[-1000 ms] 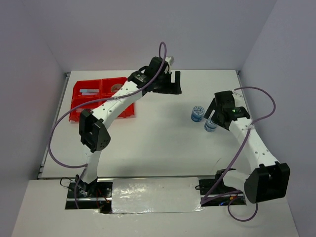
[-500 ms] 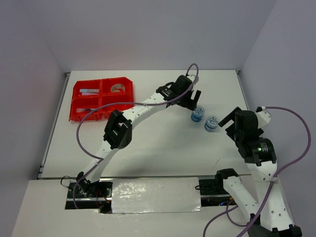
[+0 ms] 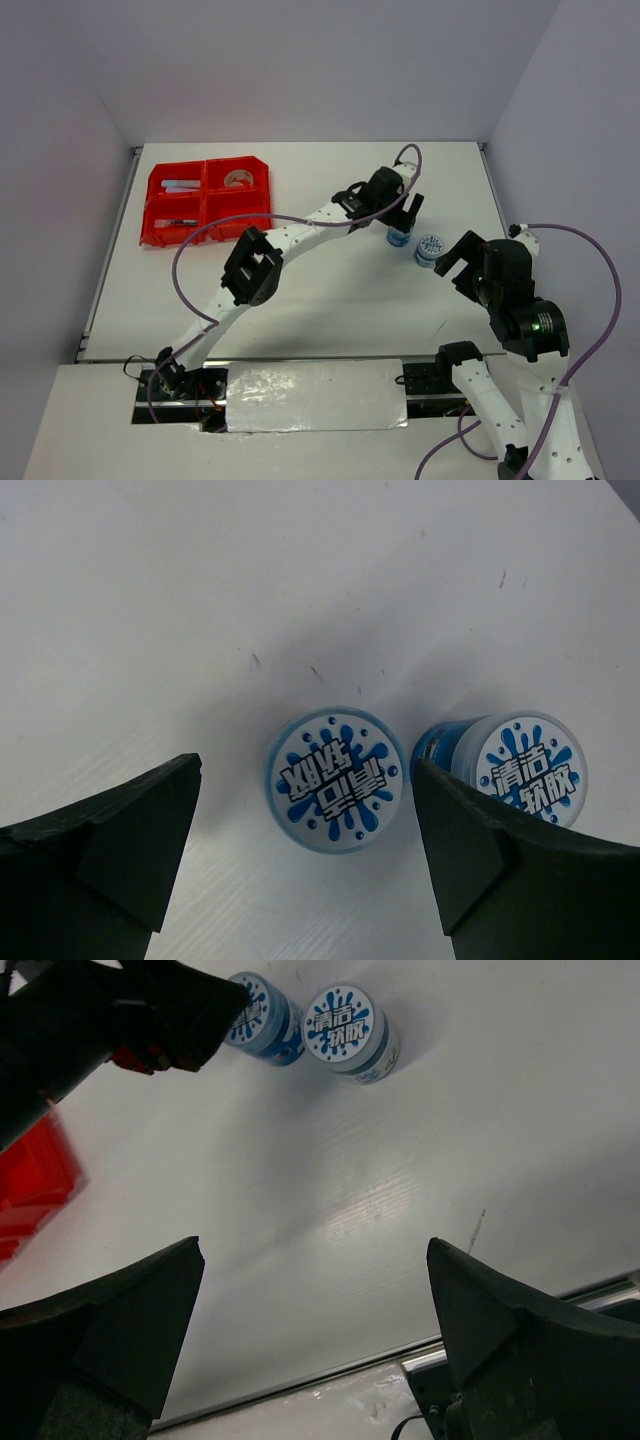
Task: Sort the stationery into containers
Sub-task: Pick up the stationery from the center of the board.
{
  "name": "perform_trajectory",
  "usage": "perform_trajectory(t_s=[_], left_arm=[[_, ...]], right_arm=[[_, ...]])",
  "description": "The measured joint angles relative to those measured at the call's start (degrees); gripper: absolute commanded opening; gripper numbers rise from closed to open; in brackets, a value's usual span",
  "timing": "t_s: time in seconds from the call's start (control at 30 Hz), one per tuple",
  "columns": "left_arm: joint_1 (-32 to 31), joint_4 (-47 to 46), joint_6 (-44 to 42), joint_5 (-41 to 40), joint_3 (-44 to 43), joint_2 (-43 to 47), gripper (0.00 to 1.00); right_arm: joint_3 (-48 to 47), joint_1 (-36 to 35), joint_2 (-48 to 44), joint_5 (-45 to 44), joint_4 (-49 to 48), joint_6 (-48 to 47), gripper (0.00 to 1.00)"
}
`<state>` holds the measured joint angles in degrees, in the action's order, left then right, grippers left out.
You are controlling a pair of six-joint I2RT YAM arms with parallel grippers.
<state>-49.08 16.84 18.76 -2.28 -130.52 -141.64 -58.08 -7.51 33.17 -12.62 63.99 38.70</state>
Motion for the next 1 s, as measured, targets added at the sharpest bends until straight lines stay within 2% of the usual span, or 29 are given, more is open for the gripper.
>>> perform_trajectory(t_s=[0.37, 0.77, 0.87, 0.93, 0.97, 1.0], left_arm=[[-3.1, -0.6, -0.9, -1.0, 0.0, -5.4, 0.99], [-3.3, -1.5, -1.1, -8.7, 0.0, -5.5, 0.97], [-3.3, -1.9, -2.0, -9.4, 0.0, -5.5, 0.93], [-3.3, -2.2, -2.2, -9.4, 0.0, -5.5, 0.85], [-3.3, -2.4, -2.3, -9.4, 0.0, -5.5, 0.80], [-3.3, -2.5, -2.2, -9.3, 0.0, -5.5, 0.60]], right_arm=[[-0.8, 0.0, -0.1, 2.7, 0.0, -3.8, 1.00], [-0.8, 0.0, -0.8, 4.5, -0.1, -5.5, 1.00], [-0.8, 0.0, -0.8, 4.9, -0.1, -5.6, 1.00], [-0.7, 0.0, -0.8, 5.1, -0.1, -5.7, 1.00], [-0.7, 0.0, -0.8, 5.3, -0.1, -5.7, 1.00], [-0.7, 0.0, -0.8, 5.4, -0.1, -5.8, 1.00]])
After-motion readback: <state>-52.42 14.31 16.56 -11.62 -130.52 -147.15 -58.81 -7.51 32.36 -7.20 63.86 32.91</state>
